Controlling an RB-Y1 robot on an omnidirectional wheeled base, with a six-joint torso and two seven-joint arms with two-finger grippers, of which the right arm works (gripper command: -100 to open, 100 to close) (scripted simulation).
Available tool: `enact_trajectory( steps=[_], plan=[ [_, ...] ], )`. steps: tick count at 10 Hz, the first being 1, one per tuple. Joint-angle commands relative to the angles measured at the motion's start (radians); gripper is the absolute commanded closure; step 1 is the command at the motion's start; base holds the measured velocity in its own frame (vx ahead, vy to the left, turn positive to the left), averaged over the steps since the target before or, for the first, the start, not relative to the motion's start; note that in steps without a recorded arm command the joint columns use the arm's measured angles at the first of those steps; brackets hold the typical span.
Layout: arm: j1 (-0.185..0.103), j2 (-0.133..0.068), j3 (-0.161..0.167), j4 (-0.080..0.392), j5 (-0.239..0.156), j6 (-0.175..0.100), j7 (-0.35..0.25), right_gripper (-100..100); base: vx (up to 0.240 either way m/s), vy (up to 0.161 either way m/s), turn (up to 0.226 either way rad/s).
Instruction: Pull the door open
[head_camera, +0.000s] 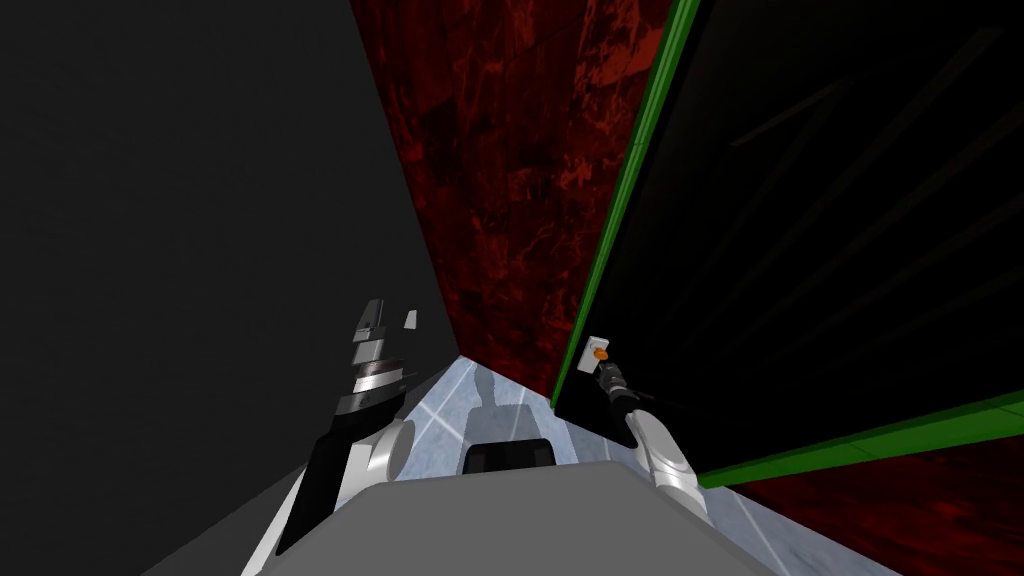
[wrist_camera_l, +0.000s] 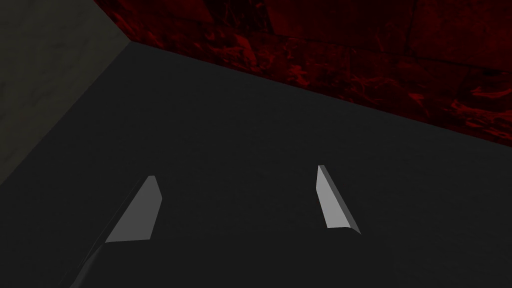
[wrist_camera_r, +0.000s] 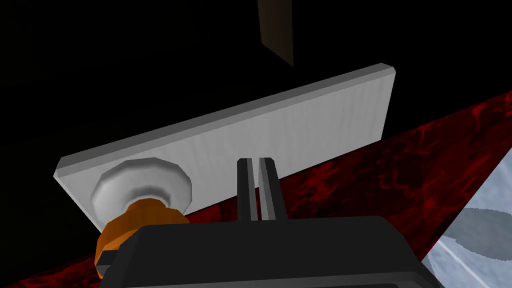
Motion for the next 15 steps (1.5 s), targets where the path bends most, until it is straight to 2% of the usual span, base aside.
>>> enact_trajectory(
  steps=[1, 2, 3, 5, 8, 9, 11, 12, 14, 15],
  plan=[
    [-0.012, 0.006, -0.005, 0.006, -0.047, -0.016, -0.030, -100, -0.040, 0.030, -0.055],
    [-0.012, 0.006, -0.005, 0.006, -0.047, -0.016, -0.030, -100, -0.043, 0.029, -0.031],
    [-0.021, 0.010, -0.007, 0.011, -0.078, -0.026, -0.053, -100, -0.030, 0.014, -0.054],
    [-0.021, 0.010, -0.007, 0.011, -0.078, -0.026, -0.053, -100, -0.019, 0.007, -0.012],
    [-0.052, 0.027, -0.017, 0.027, -0.175, -0.063, -0.135, -100, -0.052, 0.026, -0.088],
    [-0.052, 0.027, -0.017, 0.027, -0.192, -0.063, -0.135, -100, -0.053, 0.036, -0.042],
    [-0.076, 0.041, -0.024, 0.039, -0.258, -0.090, -0.196, -100, -0.064, 0.027, -0.084],
    [-0.076, 0.041, -0.024, 0.039, -0.276, -0.090, -0.196, -100, -0.055, 0.031, -0.050],
    [-0.100, 0.056, -0.032, 0.051, -0.344, -0.117, -0.256, -100, -0.063, 0.019, -0.091],
    [-0.100, 0.056, -0.032, 0.051, -0.363, -0.117, -0.259, -100, -0.058, 0.027, -0.050]
  ],
)
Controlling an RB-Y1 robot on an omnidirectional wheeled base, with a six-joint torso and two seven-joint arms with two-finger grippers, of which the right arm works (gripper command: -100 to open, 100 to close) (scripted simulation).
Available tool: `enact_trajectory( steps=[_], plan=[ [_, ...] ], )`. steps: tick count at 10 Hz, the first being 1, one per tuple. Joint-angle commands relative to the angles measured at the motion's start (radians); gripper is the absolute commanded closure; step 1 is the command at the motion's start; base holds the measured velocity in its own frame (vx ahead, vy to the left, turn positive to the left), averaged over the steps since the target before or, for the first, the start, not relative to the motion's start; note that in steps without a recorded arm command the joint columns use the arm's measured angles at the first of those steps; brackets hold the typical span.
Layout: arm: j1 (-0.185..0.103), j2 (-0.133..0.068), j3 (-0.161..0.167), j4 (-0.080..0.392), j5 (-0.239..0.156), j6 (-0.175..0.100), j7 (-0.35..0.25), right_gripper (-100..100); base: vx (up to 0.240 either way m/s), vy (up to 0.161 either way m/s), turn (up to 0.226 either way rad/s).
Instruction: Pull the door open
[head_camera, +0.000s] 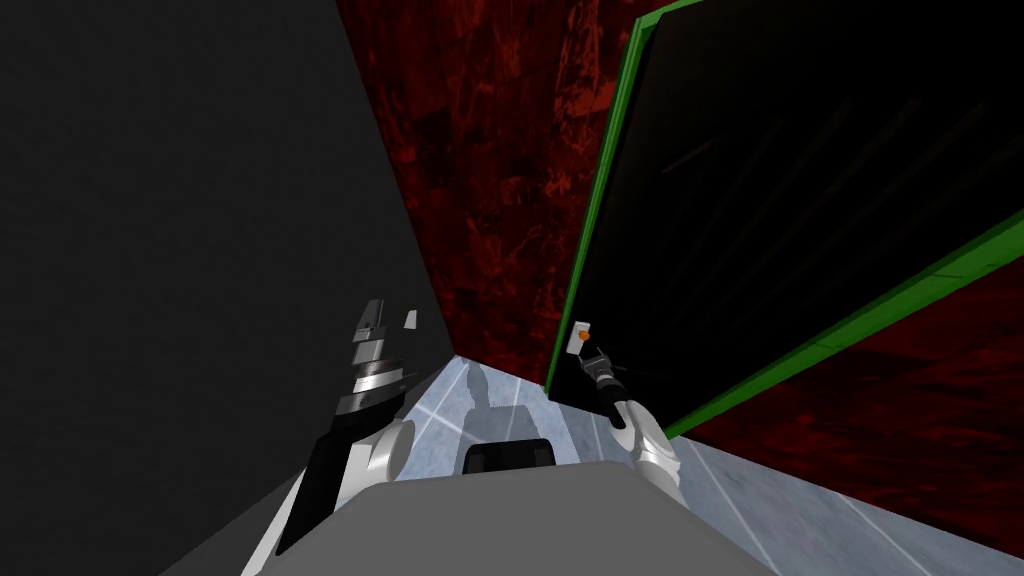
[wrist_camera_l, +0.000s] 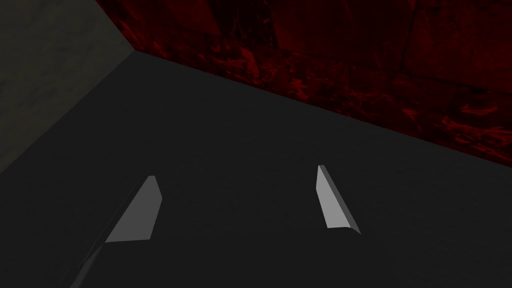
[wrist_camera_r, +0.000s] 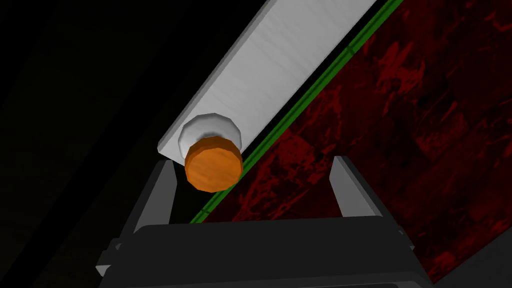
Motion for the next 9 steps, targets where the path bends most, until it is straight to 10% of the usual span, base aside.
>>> enact_trajectory(
  steps=[1, 9],
  plan=[
    [-0.016, 0.013, -0.005, 0.008, -0.050, -0.016, -0.035, -100, -0.047, 0.028, -0.072],
    [-0.078, 0.061, -0.024, 0.040, -0.274, -0.087, -0.196, -100, -0.058, 0.020, -0.075]
  ],
)
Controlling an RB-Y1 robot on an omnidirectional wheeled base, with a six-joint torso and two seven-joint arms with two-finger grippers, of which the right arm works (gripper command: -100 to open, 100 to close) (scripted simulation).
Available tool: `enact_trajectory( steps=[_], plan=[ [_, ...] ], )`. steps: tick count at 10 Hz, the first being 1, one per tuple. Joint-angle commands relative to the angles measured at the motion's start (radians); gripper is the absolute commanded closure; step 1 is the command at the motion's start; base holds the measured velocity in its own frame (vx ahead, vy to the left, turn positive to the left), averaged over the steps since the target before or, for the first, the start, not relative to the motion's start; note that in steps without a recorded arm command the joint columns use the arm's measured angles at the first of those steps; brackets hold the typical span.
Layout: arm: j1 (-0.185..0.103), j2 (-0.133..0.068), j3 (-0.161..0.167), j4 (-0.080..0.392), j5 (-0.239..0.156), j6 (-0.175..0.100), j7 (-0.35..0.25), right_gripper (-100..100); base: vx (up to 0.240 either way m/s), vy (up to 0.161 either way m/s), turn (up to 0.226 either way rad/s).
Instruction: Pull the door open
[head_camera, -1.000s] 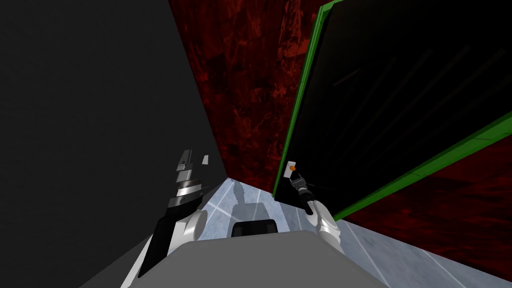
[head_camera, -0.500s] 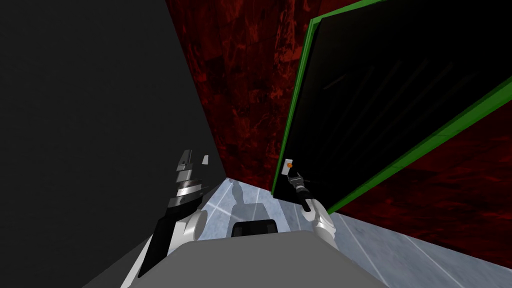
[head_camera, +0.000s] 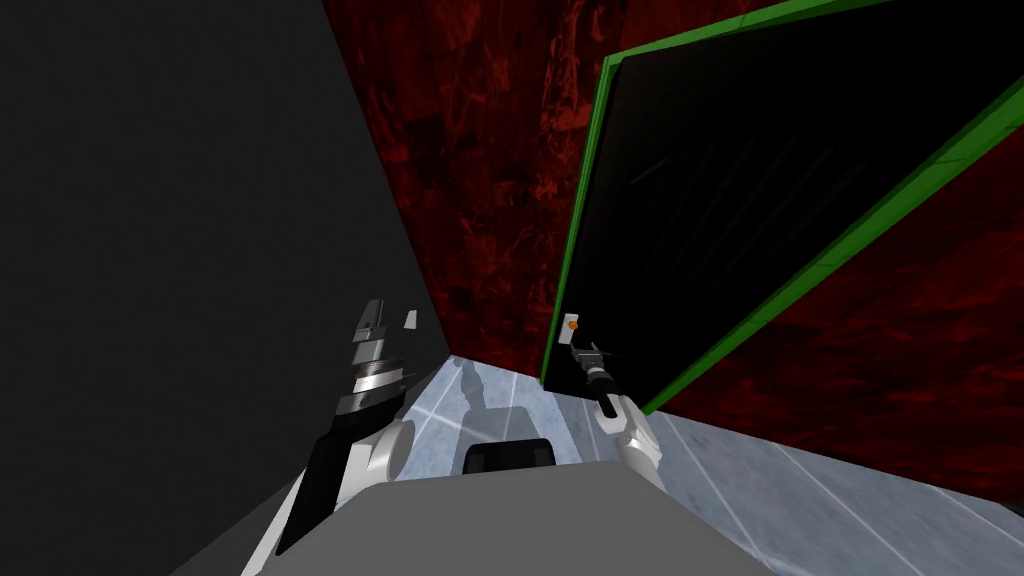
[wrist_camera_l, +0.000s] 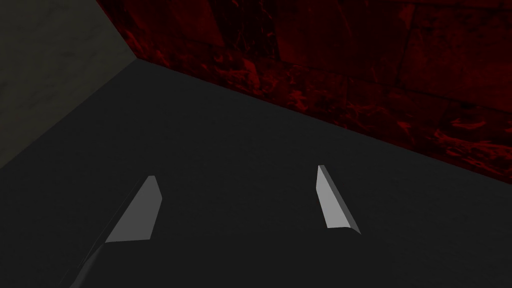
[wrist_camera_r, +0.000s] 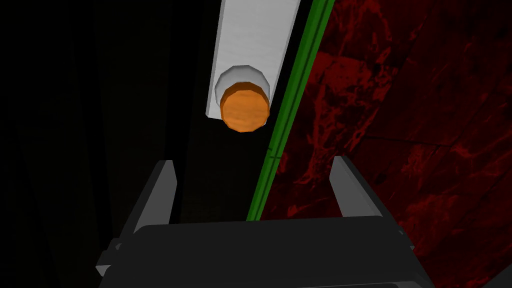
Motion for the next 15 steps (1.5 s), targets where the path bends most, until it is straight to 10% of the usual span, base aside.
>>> enact_trajectory(
  steps=[1, 5, 9, 14, 15],
  plan=[
    [-0.014, 0.010, -0.004, 0.008, -0.050, -0.015, -0.036, -100, -0.063, 0.024, -0.062],
    [-0.026, 0.024, -0.006, 0.011, -0.095, -0.027, -0.068, -100, -0.036, 0.017, -0.041],
    [-0.029, -0.025, -0.023, 0.020, -0.105, -0.032, -0.072, -100, 0.179, -0.021, 0.038],
    [-0.033, -0.011, -0.039, 0.030, -0.113, -0.035, -0.071, -100, 0.180, -0.035, 0.035],
    [-0.033, -0.011, -0.039, 0.030, -0.113, -0.035, -0.071, 100, -0.011, 0.003, -0.003]
  ],
)
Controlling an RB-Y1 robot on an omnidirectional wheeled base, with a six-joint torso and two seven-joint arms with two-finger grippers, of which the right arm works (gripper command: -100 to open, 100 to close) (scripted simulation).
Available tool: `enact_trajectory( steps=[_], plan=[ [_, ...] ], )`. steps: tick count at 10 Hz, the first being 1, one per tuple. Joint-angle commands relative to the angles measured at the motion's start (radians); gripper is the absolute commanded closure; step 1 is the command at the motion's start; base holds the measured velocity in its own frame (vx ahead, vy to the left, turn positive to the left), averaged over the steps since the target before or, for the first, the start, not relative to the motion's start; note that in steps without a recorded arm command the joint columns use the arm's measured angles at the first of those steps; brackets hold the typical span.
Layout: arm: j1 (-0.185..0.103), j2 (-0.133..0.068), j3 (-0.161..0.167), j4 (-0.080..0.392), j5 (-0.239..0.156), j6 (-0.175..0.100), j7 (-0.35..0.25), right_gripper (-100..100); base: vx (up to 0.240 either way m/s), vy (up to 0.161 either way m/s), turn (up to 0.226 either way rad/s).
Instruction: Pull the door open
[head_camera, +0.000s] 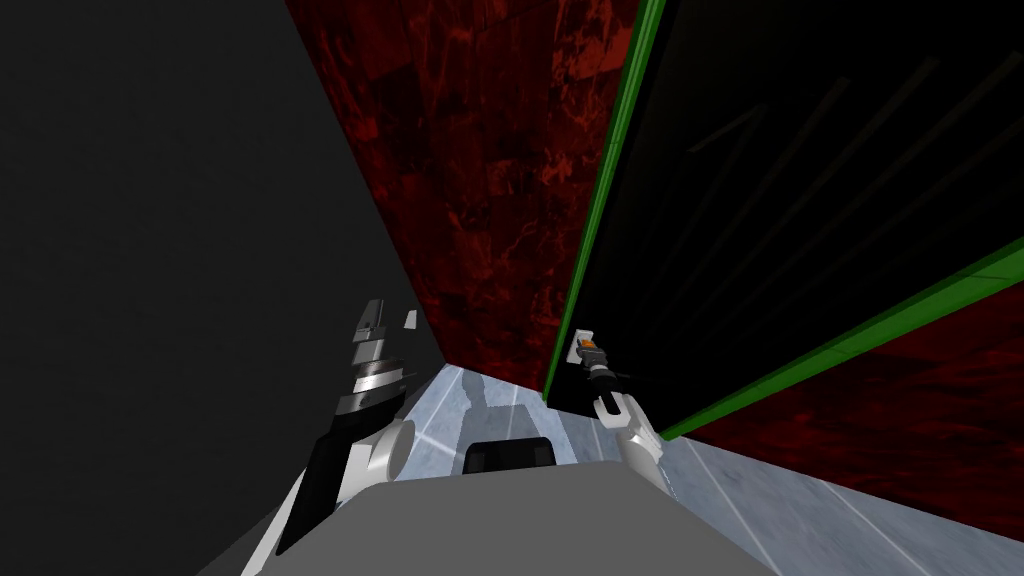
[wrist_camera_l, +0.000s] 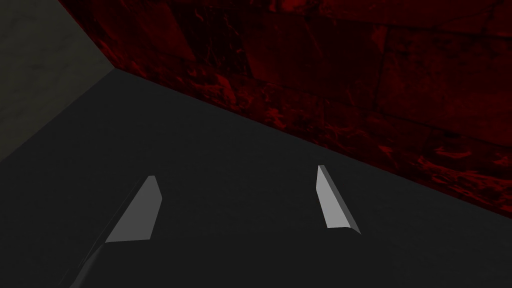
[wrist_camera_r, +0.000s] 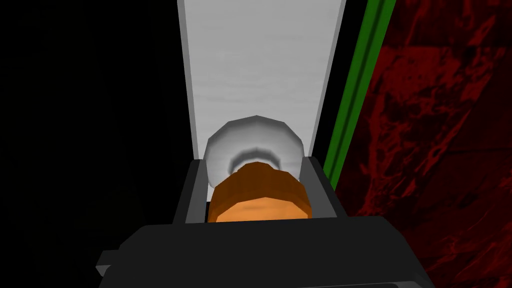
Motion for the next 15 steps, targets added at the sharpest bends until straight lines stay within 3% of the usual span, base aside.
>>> enact_trajectory(
  steps=[1, 5, 10, 12, 13, 15],
  plan=[
    [0.001, -0.001, 0.000, 0.000, 0.000, 0.000, 0.000, 100, -0.031, 0.009, 0.003],
    [0.001, -0.001, 0.000, 0.000, 0.000, 0.000, 0.000, 100, -0.011, 0.002, 0.001],
    [0.000, -0.030, 0.057, 0.000, -0.112, -0.007, -0.105, 100, -0.030, -0.005, 0.002],
    [-0.001, -0.046, 0.090, -0.001, -0.177, -0.011, -0.158, 100, -0.049, -0.008, -0.005],
    [-0.001, -0.046, 0.090, -0.001, -0.177, -0.011, -0.163, 100, -0.036, -0.007, 0.003],
    [-0.002, -0.065, 0.125, -0.003, -0.241, -0.016, -0.225, 100, -0.038, -0.006, -0.008]
  ],
)
